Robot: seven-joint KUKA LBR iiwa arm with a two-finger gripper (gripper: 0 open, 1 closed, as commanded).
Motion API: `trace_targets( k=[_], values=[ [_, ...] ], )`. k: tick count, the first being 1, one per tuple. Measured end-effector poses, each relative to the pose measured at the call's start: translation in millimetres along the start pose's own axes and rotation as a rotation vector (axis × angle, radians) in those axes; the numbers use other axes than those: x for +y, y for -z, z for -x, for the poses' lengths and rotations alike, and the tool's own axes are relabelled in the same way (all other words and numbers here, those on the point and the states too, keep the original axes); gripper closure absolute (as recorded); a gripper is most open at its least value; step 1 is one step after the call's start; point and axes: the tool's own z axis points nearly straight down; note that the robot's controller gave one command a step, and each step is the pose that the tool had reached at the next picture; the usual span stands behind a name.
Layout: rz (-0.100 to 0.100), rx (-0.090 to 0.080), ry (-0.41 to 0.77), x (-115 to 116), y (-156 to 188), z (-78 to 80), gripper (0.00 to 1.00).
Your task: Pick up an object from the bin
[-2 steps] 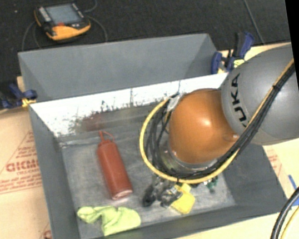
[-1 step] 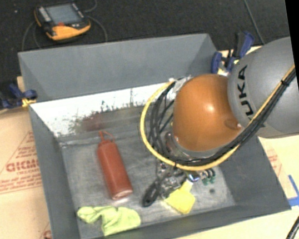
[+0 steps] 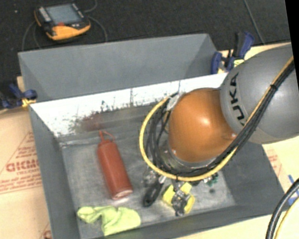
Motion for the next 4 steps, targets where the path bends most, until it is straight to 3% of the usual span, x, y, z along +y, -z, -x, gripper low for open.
trace_targets(
  k=[1,2,3,4],
  values=[
    [-0.001,-0.002,-0.001,-0.1,0.9,0.7,0.0],
    [-0.01,-0.041,-0.009,-49.3,-47.2,-20.4,1.0],
    [-0.001,-0.007,-0.011,-48.7,-51.3,-29.9,0.0],
    [-0.002,-0.01,-0.013,-49.1,-51.3,-29.3,0.0]
  ],
)
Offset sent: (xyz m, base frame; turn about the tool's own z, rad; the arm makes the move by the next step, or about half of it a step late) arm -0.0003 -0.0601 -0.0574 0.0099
